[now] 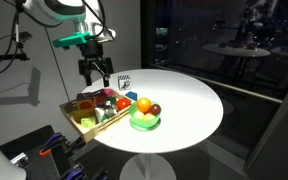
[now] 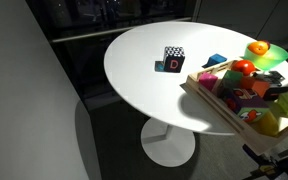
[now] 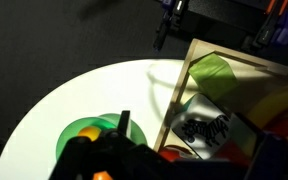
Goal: Remove the block with a zebra image from the wooden tray and put it on the table
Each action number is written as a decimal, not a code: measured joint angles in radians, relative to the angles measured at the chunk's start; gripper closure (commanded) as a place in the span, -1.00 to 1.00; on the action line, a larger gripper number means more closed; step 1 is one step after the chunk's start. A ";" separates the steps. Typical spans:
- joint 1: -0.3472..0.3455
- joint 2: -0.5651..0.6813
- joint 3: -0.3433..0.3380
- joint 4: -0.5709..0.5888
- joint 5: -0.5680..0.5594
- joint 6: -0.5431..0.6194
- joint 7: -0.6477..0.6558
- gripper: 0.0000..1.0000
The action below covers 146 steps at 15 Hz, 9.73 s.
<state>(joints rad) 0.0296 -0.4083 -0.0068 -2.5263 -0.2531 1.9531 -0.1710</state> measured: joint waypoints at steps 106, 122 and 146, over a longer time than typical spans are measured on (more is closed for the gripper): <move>0.061 0.252 -0.036 -0.255 0.048 0.747 -0.613 -0.43; 0.047 0.155 -0.031 -0.246 0.069 0.692 -0.386 0.87; 0.035 0.299 0.100 0.095 0.012 0.595 0.266 0.88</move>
<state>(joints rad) 0.0646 -0.1092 0.0931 -2.4317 -0.2412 2.5482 0.0954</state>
